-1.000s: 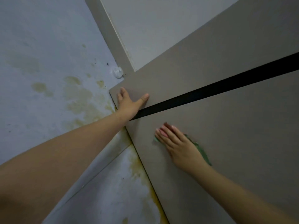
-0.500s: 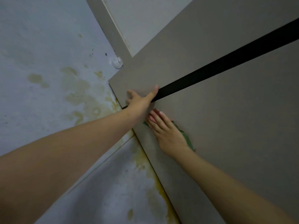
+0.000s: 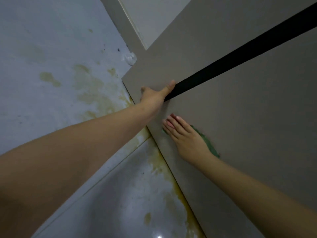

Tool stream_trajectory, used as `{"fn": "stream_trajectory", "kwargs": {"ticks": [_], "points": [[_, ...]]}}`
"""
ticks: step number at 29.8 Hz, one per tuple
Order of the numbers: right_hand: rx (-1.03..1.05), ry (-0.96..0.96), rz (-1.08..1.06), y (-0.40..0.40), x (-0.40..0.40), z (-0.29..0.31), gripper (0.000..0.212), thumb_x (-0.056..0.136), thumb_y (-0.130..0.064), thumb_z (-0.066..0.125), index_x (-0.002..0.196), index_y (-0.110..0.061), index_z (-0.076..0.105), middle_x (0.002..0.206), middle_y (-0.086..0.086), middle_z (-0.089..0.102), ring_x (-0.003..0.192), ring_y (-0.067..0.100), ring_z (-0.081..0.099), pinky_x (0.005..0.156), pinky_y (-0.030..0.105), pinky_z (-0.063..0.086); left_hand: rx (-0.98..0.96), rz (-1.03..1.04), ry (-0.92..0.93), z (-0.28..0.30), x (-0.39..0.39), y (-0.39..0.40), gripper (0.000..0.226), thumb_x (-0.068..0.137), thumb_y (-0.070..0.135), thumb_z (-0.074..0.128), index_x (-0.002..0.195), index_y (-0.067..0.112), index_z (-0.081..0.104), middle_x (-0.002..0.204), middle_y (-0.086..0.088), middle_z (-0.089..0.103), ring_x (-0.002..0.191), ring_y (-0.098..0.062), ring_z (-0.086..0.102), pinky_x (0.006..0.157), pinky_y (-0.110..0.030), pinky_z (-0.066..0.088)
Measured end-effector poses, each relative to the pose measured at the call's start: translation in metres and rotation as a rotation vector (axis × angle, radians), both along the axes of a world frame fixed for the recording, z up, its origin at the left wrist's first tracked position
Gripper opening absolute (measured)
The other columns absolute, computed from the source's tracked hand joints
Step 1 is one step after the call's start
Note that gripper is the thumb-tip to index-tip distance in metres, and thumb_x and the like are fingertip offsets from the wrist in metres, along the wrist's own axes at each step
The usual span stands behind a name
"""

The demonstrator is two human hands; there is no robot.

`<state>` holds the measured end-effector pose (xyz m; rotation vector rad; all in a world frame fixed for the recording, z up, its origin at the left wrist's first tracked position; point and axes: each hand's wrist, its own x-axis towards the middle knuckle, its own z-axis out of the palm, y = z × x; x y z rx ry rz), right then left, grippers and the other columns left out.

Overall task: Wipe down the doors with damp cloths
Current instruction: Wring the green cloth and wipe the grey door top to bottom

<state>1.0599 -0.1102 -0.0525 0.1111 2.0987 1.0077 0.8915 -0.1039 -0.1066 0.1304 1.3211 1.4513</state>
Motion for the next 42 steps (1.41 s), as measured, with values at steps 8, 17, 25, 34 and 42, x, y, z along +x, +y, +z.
{"fn": "stream_trajectory", "kwargs": {"ticks": [8,17,25,34,42], "points": [[-0.036,-0.124,-0.076,0.002,-0.045,-0.083,0.055,0.103,-0.024,0.028,0.151,-0.011,0.004,0.160,0.001,0.002,0.146,0.022,-0.003,0.105,0.035,-0.024,0.021,-0.003,0.052,-0.004,0.006,0.001,0.114,0.071,0.068,0.064,0.148,0.000,0.014,0.142,-0.012,0.040,0.133,-0.031,0.037,0.109,-0.045,0.035],[-0.140,-0.204,-0.038,-0.015,0.031,-0.054,0.062,0.100,-0.024,0.022,0.144,0.000,-0.015,0.158,0.011,-0.010,0.144,0.030,-0.013,0.101,0.046,-0.027,0.062,-0.022,0.001,-0.003,0.006,-0.001,0.124,0.072,0.069,0.063,0.150,0.004,-0.008,0.156,-0.012,0.020,0.143,-0.031,0.019,0.115,-0.047,0.024],[-0.093,0.154,-0.101,-0.023,0.073,0.042,0.060,0.082,-0.015,0.023,0.141,-0.016,0.035,0.149,0.001,0.031,0.139,0.020,0.018,0.116,0.040,-0.005,0.042,-0.019,-0.038,0.002,-0.001,-0.006,0.115,0.068,0.066,0.070,0.150,0.007,0.015,0.148,-0.011,0.038,0.135,-0.030,0.037,0.112,-0.044,0.032],[-0.026,0.004,-0.069,-0.011,0.014,-0.031,0.060,0.100,-0.025,0.019,0.145,-0.002,-0.011,0.158,0.012,-0.007,0.142,0.034,-0.018,0.096,0.048,-0.034,0.091,-0.074,-0.062,0.009,0.040,-0.009,0.114,0.070,0.068,0.066,0.150,0.006,0.014,0.148,-0.013,0.035,0.136,-0.030,0.034,0.111,-0.046,0.032],[-0.103,-0.124,-0.113,-0.031,0.066,-0.074,0.063,0.099,-0.026,0.026,0.148,-0.002,-0.006,0.159,0.010,-0.006,0.144,0.031,-0.012,0.095,0.048,-0.031,0.108,-0.060,0.017,0.004,0.042,-0.006,0.110,0.072,0.072,0.058,0.150,0.006,0.018,0.143,-0.008,0.043,0.132,-0.026,0.039,0.112,-0.042,0.031]]}}
